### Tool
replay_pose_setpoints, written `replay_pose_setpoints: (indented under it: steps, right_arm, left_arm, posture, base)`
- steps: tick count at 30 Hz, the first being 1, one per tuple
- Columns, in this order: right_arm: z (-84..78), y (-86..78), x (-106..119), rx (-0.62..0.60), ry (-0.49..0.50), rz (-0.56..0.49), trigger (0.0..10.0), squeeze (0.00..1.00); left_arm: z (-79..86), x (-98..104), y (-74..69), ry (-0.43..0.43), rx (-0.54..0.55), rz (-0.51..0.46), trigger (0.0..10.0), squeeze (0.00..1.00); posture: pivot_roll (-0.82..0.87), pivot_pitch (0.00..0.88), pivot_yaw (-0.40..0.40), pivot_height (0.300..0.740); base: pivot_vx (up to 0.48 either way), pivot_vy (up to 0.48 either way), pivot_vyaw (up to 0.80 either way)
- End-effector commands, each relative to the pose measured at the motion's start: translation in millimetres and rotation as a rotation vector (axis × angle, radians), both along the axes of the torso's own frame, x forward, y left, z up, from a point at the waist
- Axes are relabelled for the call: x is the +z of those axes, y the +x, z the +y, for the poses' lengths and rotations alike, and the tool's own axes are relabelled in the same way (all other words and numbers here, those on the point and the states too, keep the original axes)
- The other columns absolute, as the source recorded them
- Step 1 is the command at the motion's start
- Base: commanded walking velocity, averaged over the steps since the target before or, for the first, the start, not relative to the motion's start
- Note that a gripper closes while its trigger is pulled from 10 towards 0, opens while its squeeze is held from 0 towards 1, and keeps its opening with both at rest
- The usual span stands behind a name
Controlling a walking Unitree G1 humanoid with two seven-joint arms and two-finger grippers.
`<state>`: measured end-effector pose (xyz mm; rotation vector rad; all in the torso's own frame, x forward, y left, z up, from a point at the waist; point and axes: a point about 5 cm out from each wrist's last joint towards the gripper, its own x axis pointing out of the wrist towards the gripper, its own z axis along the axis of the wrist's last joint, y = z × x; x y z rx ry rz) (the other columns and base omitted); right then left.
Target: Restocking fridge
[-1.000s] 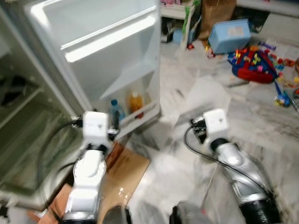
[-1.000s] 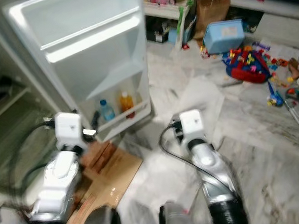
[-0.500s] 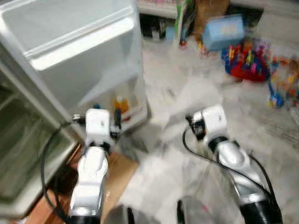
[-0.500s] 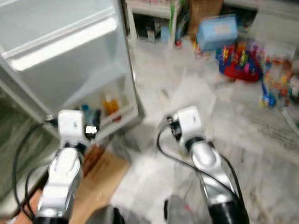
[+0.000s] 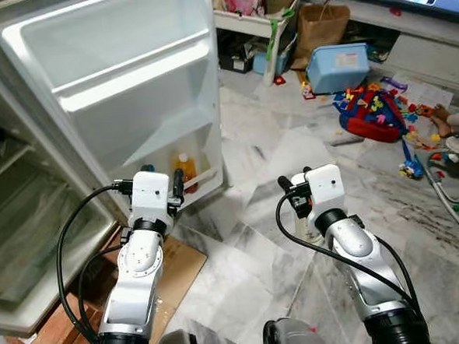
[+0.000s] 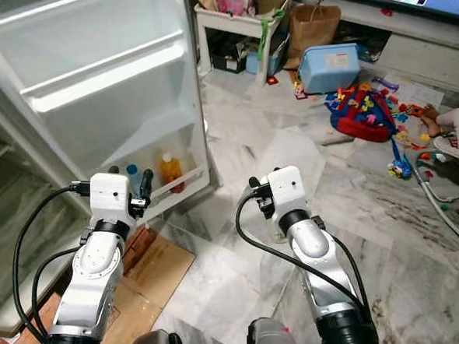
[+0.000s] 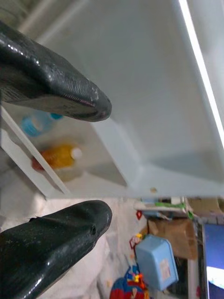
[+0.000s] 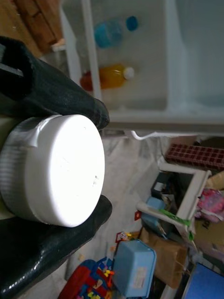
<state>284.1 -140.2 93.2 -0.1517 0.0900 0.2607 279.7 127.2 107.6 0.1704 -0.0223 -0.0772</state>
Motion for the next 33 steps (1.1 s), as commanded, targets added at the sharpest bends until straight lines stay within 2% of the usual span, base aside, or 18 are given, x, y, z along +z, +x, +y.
replay_pose_setpoints:
  steps: [1,12,13,15,17,18,21,22,29,33]
  right_arm:
    - [-1.9,1.0,10,0.004,0.006,-0.05,10.0,0.0]
    - [0.5,-0.1,12,0.037,0.028,-0.061,10.0,0.0]
    - [0.9,-0.3,13,0.039,0.029,-0.063,10.0,0.0]
    - [3.3,-0.9,13,0.049,0.029,-0.069,10.0,0.0]
    - [4.0,-1.0,13,0.051,0.031,-0.068,10.0,0.0]
    - [7.2,-1.5,14,0.071,0.04,-0.074,10.0,0.0]
    - [10.3,-1.9,15,0.093,0.04,-0.079,10.0,0.0]
    - [12.7,-2.3,16,0.109,0.066,-0.086,10.0,0.0]
    - [19.1,-3.1,21,0.147,0.083,-0.114,10.0,0.0]
    - [20.2,-3.2,21,0.144,0.086,-0.119,10.0,0.0]
  left_arm:
    - [-3.8,1,0.7,-0.002,-0.007,-0.006,10.0,0.0]
    - [-4.7,0,2.2,0.015,0.017,0.001,10.0,0.0]
    - [-3.1,-1,2.2,0.033,0.034,0.002,10.0,0.0]
    - [10.9,-6,5.0,0.091,0.163,0.014,10.0,0.0]
    - [12.8,-6,5.3,0.098,0.174,0.012,10.0,0.0]
    - [20.8,-7,5.8,0.091,0.225,0.019,10.0,0.0]
    - [29.7,-6,5.7,0.099,0.302,0.011,10.0,0.0]
    - [30.5,-5,5.6,0.071,0.286,-0.007,10.0,0.0]
    - [34.2,-11,2.6,0.052,0.295,0.027,10.0,0.0]
    - [32.5,-13,0.0,0.058,0.273,0.03,10.0,0.0]
  posture:
    - [-0.02,0.131,-0.006,0.74]
    - [-0.02,0.131,-0.007,0.74]
    - [-0.02,0.131,-0.007,0.74]
    - [-0.02,0.131,-0.007,0.74]
    - [-0.02,0.131,-0.007,0.74]
    - [-0.02,0.137,-0.008,0.74]
    - [-0.01,0.145,-0.013,0.74]
    - [-0.01,0.145,-0.013,0.73]
    - [-0.01,0.147,-0.007,0.685]
    - [-0.01,0.148,0.003,0.675]
  base:
    - [0.274,-0.39,0.0]
    - [0.25,-0.354,0.0]
    - [0.0,0.0,0.0]
    - [0.0,0.0,0.0]
    - [0.0,0.0,0.0]
    - [0.0,0.0,0.0]
    - [0.0,0.0,0.0]
    - [0.0,0.0,0.0]
    - [0.0,0.0,0.0]
    - [0.0,0.0,0.0]
